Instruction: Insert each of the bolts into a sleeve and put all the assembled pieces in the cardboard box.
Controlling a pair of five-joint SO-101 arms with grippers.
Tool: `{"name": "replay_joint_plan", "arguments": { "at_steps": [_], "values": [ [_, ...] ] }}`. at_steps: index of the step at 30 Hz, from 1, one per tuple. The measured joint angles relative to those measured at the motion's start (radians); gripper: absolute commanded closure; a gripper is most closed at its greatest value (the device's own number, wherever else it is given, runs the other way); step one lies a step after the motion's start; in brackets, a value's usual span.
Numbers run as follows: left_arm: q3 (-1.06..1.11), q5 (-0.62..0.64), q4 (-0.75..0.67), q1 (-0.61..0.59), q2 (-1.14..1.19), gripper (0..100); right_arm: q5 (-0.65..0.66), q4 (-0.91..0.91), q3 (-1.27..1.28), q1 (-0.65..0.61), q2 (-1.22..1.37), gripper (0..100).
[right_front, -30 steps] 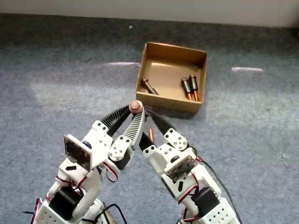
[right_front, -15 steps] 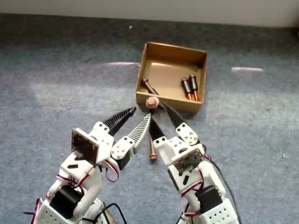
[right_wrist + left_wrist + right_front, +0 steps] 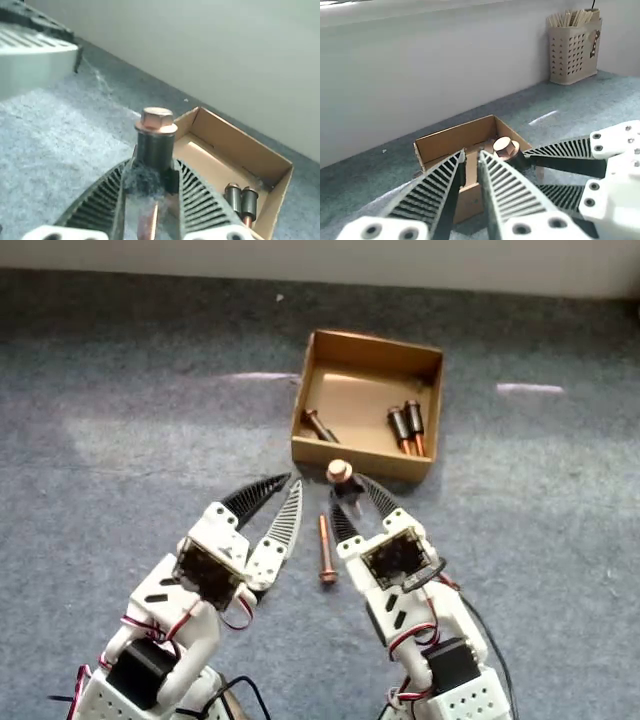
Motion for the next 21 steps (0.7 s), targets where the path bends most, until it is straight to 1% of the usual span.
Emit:
{"name": "replay_joint_plan", "arguments": {
  "at_steps": [3,5,7,12,15,18,21],
  "values": [
    [0.064,-0.118,0.000,0.000,0.005,99,0.000,0.040,0.000,-0.002,0.000,99.3],
    [0.112,-0.149,0.000,-0.026,0.005,99,0.000,0.049,0.000,0.009,0.000,99.3],
    [0.155,-0.160,0.000,-0.095,0.005,99,0.000,0.051,0.000,0.035,0.000,99.3],
    [0.238,-0.167,0.000,-0.315,0.005,99,0.000,0.051,0.000,0.104,0.000,99.3],
    [0.261,-0.167,0.000,-0.422,0.005,99,-0.049,0.051,0.000,0.130,0.000,99.3],
    [0.264,-0.167,0.008,-0.494,0.006,99,-0.080,0.051,0.000,0.155,0.000,99.3],
    [0.264,-0.167,0.049,-0.542,0.006,99,-0.086,0.061,0.000,0.178,0.000,99.3]
  ]
}}
